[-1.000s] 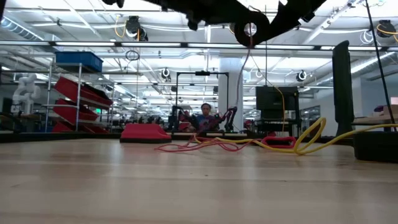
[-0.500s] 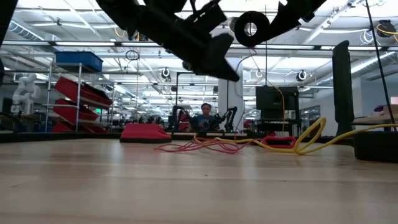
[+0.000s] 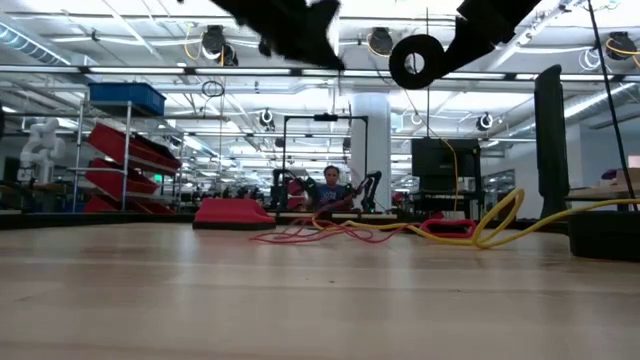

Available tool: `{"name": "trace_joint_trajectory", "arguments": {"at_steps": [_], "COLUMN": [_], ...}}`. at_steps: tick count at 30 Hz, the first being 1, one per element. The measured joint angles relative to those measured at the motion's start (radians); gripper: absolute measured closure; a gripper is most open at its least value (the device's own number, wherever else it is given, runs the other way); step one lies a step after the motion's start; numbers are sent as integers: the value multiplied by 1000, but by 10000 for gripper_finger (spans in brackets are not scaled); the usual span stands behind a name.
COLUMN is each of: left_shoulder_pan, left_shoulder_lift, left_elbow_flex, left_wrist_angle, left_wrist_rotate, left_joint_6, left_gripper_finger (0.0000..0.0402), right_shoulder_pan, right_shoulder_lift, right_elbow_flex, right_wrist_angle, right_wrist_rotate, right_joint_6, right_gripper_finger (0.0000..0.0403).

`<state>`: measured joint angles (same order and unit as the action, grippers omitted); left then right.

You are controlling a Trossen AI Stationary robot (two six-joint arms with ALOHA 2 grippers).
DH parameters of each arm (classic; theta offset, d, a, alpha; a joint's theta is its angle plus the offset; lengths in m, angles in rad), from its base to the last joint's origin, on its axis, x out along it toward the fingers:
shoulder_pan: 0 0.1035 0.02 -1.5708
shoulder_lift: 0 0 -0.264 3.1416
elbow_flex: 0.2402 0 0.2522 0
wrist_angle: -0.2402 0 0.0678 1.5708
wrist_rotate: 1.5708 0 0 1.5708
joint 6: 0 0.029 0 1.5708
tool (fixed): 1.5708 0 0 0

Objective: Coil cords
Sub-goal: Uncoil the red wire from the spool

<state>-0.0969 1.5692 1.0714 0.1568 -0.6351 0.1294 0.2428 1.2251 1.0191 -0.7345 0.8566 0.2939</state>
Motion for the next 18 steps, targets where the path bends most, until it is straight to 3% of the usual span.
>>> {"name": "trace_joint_trajectory", "arguments": {"at_steps": [4, 11, 18], "left_shoulder_pan": [-57, -156, -174], "left_shoulder_lift": [-35, -9, 73], "left_elbow_flex": [1, 1, 1], "left_wrist_angle": [76, 159, 17], "left_wrist_rotate": [30, 260, 231], "left_joint_6": [53, 113, 65], "left_gripper_finger": [402, 402, 402], "right_shoulder_pan": [-19, -62, -72], "right_shoulder_lift": [0, 0, 0], "right_elbow_flex": [0, 0, 0], "right_wrist_angle": [-16, -19, 31], "right_wrist_rotate": [-4, -12, 8], "right_joint_6": [9, 13, -13], "right_gripper_finger": [403, 403, 403]}}
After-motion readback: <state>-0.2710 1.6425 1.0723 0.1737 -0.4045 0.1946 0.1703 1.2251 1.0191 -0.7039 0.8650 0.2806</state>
